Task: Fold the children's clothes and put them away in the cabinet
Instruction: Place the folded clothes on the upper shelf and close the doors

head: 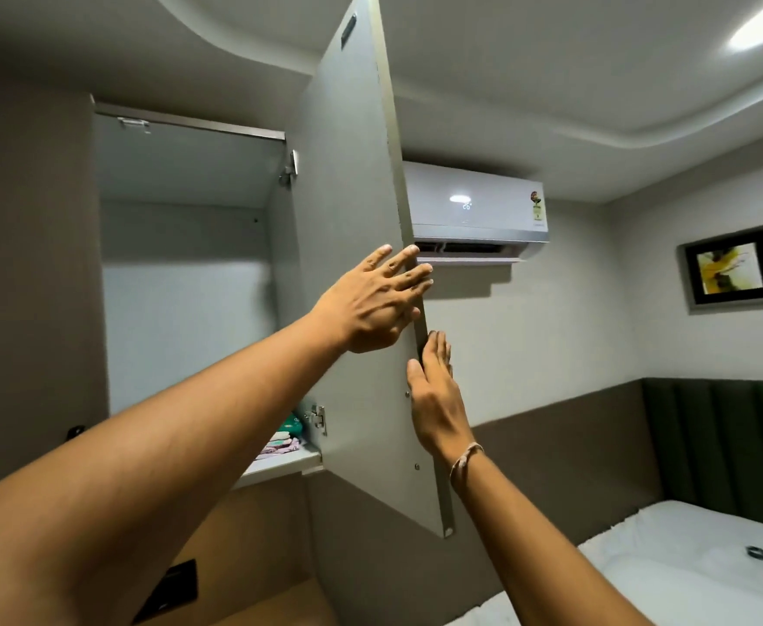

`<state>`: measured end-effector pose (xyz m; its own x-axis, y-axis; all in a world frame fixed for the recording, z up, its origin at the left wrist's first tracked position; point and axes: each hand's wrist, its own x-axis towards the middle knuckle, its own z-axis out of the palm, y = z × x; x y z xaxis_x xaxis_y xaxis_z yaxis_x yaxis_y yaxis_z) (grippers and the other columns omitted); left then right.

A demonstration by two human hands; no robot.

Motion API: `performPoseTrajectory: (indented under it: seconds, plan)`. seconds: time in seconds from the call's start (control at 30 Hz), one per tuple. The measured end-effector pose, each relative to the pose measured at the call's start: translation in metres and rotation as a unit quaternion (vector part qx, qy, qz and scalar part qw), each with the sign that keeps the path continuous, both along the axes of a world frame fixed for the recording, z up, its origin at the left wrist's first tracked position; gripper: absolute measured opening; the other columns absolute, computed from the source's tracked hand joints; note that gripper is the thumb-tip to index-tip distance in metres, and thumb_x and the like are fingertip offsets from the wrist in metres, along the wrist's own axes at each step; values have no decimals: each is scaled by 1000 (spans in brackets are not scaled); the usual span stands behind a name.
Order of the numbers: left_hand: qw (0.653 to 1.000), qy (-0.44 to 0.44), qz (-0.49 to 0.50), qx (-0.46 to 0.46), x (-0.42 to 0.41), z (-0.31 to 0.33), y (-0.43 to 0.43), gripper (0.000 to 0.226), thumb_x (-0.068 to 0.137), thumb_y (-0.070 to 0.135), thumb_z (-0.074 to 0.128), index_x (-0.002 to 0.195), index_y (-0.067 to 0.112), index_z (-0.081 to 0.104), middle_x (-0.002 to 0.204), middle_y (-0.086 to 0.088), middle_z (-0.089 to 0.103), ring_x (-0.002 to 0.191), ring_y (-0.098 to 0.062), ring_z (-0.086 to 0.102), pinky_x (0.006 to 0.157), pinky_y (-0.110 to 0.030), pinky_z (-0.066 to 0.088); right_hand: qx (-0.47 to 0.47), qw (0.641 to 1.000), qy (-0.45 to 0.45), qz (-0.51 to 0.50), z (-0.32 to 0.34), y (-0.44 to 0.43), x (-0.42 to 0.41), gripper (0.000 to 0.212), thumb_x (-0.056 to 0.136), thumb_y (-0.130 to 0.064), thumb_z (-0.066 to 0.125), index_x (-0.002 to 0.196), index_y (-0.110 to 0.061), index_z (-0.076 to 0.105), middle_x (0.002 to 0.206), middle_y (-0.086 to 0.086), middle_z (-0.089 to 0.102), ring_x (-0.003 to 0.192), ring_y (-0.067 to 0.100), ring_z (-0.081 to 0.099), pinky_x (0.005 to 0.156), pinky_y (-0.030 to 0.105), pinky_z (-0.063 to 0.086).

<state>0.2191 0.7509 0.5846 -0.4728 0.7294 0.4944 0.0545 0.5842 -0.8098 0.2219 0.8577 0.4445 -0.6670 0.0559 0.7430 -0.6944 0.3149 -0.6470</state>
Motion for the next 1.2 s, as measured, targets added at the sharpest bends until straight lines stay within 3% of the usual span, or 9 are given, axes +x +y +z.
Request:
performPoseTrajectory:
  seconds: [0.17,0.37,0.53,0.67,0.73,0.83,0.9,1.2]
  plan:
    - [999,2,-30,25,27,-6,-37,56,100,42,20,151,19,22,160,-2,14,149,-25,0,121,-46,3,8,998,50,23,-10,-29,11,68,93,-43,21,153,-21,-1,161,-8,-7,146,3,-8,122,31,0]
    - [996,23,-36,82,67,-23,-142,57,99,40,24,151,16,25,159,-4,17,149,-26,6,121,-46,10,88,982,148,77,-18,-114,30,63,96,-36,24,153,-25,-1,159,-12,-8,144,-5,-13,119,21,-5]
    - [983,40,37,177,74,-44,-261,58,100,43,17,152,17,13,161,-1,7,149,-21,-2,121,-44,7,213,955,169,117,-11,-205,1,57,99,-37,21,152,-28,-1,159,-13,-8,145,1,-15,120,26,-7]
    - [946,29,101,308,51,-79,-347,63,95,47,11,151,18,7,161,-1,2,148,-18,-6,121,-43,4,386,909,157,19,-8,-270,-58,57,103,-35,22,152,-22,-6,160,-2,-15,147,18,-15,122,38,-5]
    - [918,15,142,369,35,-103,-392,70,91,50,5,151,16,6,161,-1,0,147,-18,-7,119,-39,-2,425,892,152,-14,-11,-300,-84,60,103,-35,22,151,-21,-10,158,0,-20,147,22,-16,122,40,-3]
    - [894,-10,217,392,10,-130,-453,78,85,53,-5,152,14,3,161,-3,-4,148,-21,-8,117,-40,-5,425,891,151,-46,-20,-334,-113,64,101,-37,22,150,-22,-16,156,-1,-26,145,23,-22,122,42,-1]
    - [887,-19,245,390,-5,-141,-480,70,91,51,0,151,15,0,161,-4,-6,148,-22,-10,117,-41,-6,421,892,150,-67,-22,-351,-127,65,101,-37,23,150,-22,-17,155,-1,-28,144,23,-24,121,42,-2]
    - [902,13,201,381,-34,-165,-512,70,91,52,1,150,16,-8,158,-4,-17,146,-21,-17,117,-40,-8,377,907,158,-98,-35,-387,-159,70,100,-33,28,150,-18,-18,156,2,-29,143,27,-26,119,42,-8]
